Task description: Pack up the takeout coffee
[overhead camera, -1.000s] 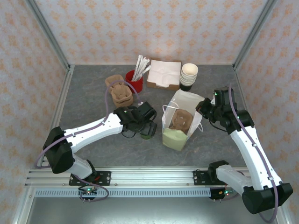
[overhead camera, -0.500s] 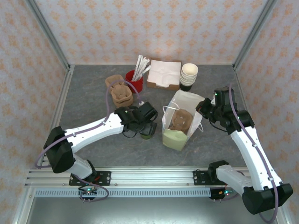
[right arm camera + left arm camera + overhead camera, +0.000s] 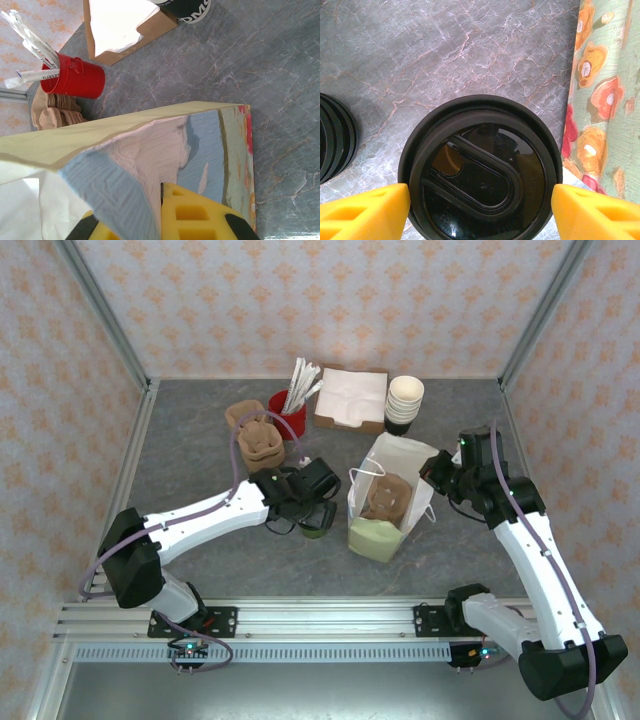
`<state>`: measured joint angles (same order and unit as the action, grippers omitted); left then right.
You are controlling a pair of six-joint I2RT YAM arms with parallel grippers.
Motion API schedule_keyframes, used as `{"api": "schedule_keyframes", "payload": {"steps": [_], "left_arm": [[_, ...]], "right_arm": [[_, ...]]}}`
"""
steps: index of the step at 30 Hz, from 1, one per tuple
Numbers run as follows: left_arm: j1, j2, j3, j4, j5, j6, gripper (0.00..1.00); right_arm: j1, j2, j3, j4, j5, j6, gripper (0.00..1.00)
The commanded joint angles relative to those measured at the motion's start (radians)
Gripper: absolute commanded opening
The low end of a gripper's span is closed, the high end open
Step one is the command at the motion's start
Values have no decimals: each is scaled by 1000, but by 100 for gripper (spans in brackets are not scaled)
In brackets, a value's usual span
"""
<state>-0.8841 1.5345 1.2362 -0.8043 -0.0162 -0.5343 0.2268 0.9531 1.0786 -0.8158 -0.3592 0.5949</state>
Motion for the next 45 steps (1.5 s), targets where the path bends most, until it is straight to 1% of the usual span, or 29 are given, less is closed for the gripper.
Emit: {"api": "schedule_keyframes", "payload": {"steps": [1, 5, 10, 16, 27, 33, 45], "left_arm": [[-9, 22, 25, -15, -49, -13, 75], [-10, 35, 20, -6, -56, -8, 74], [-12, 56, 22, 3, -39, -6, 74], [-15, 58, 21, 4, -41, -5, 80], [-15, 55, 32, -12, -60, -6, 80], [-14, 47, 44, -23, -68, -6, 85], [-12, 35, 42, -30, -63, -6, 85]], "right_arm": [[5, -19, -4, -10, 22, 14, 0], [6, -20, -7, -10, 20, 14, 0], [5, -21, -7, -7, 20, 8, 0], [6, -20, -6, -3, 18, 8, 0], [5, -27, -13, -4, 14, 11, 0], [5, -22, -13, -2, 8, 9, 0], [5, -20, -13, -2, -1, 10, 0]]}}
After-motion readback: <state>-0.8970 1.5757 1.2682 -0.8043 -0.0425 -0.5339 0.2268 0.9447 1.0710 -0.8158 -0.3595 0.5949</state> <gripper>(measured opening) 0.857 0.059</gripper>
